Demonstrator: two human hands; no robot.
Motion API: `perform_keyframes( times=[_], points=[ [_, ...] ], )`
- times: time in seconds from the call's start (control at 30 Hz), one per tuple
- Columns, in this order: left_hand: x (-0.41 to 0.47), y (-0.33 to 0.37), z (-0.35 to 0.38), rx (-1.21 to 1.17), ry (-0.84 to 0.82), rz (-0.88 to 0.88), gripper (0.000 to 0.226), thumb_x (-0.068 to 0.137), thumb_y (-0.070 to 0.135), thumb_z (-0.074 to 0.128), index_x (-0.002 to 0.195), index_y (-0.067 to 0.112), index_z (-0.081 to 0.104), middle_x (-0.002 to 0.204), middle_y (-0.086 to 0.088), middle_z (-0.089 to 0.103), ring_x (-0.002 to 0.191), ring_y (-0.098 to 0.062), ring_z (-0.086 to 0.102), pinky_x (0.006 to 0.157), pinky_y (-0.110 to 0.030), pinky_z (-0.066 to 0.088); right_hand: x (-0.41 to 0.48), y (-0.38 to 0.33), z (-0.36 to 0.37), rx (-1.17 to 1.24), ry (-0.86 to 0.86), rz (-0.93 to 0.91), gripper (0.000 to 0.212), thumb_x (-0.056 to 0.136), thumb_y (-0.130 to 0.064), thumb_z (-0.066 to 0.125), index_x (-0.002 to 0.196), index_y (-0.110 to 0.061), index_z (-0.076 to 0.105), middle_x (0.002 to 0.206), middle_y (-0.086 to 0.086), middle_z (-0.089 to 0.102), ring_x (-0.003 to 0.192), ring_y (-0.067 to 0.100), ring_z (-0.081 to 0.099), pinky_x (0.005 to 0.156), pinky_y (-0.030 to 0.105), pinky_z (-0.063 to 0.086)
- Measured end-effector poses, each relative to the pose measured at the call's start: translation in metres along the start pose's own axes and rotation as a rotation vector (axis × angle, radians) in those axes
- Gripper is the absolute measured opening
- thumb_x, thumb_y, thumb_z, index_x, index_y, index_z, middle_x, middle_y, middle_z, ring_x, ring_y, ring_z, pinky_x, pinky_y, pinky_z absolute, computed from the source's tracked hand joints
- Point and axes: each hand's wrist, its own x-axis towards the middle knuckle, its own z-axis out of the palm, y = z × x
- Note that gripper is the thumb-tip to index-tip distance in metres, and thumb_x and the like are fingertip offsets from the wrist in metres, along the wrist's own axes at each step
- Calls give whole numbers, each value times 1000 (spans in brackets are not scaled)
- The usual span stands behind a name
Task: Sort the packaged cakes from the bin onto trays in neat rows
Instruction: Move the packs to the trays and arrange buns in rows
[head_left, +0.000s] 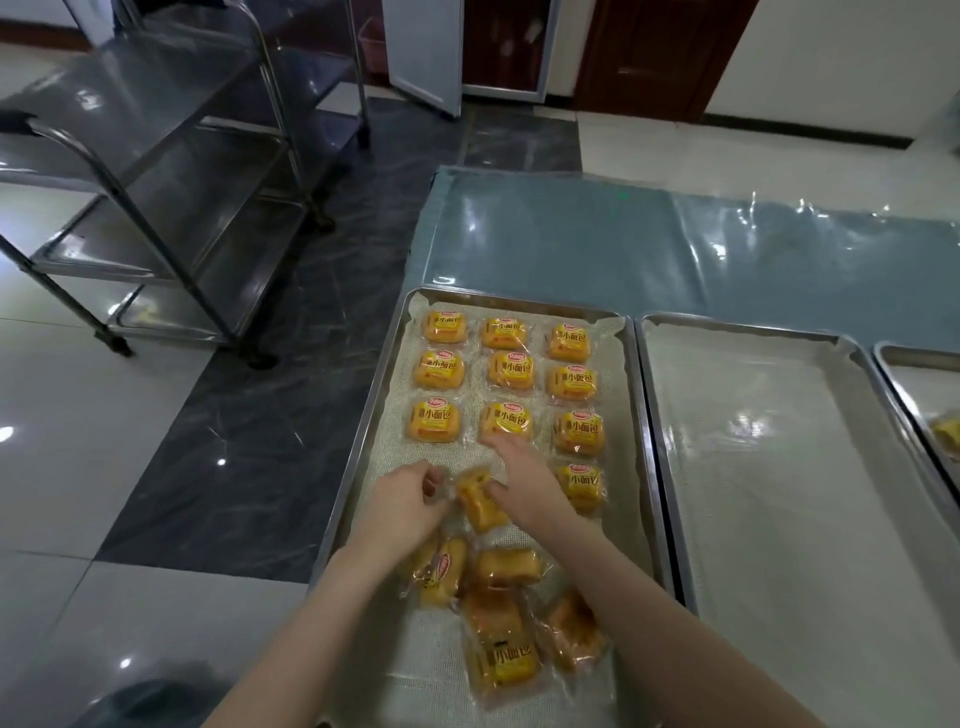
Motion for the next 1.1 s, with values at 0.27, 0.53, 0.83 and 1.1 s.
perform_keyframes(
  times=[0.27, 0.53, 0.83, 1.1],
  points=[
    [25, -2, 13, -4, -81, 58, 49, 84, 23, 70, 130, 24, 56, 127, 2, 57, 114, -14, 55, 100, -31, 46, -24, 6, 15, -252, -89, 181, 69, 77, -54, 68, 134, -24, 42, 135, 0, 46, 130, 23, 40, 105, 39, 42],
    [26, -8, 19, -102, -22, 76, 31, 82, 16, 72, 111, 24, 65, 87, 12, 63, 80, -1, 58, 68, -11, 43, -17, 2, 17, -238, 44, 71, 44, 85, -29, 68, 124, -25, 50, 127, -6, 52, 121, 19, 46, 101, 34, 39],
    [29, 0, 27, -56, -99, 124, 55, 85, 22, 69, 133, 34, 45, 102, 5, 71, 91, -10, 67, 84, -32, 57, -7, 15, 7, -193, 50, 69, 57, 87, 4, 55, 135, -26, 48, 140, -5, 47, 130, 18, 41, 108, 34, 38],
    [30, -1, 30, -25, -83, 163, 62, 87, 16, 65, 143, 31, 41, 112, 6, 68, 99, -7, 62, 87, -19, 48, 0, 26, 10, -117, -11, 103, 57, 88, 4, 52, 137, -24, 46, 141, -5, 46, 128, 18, 45, 108, 33, 39]
  ],
)
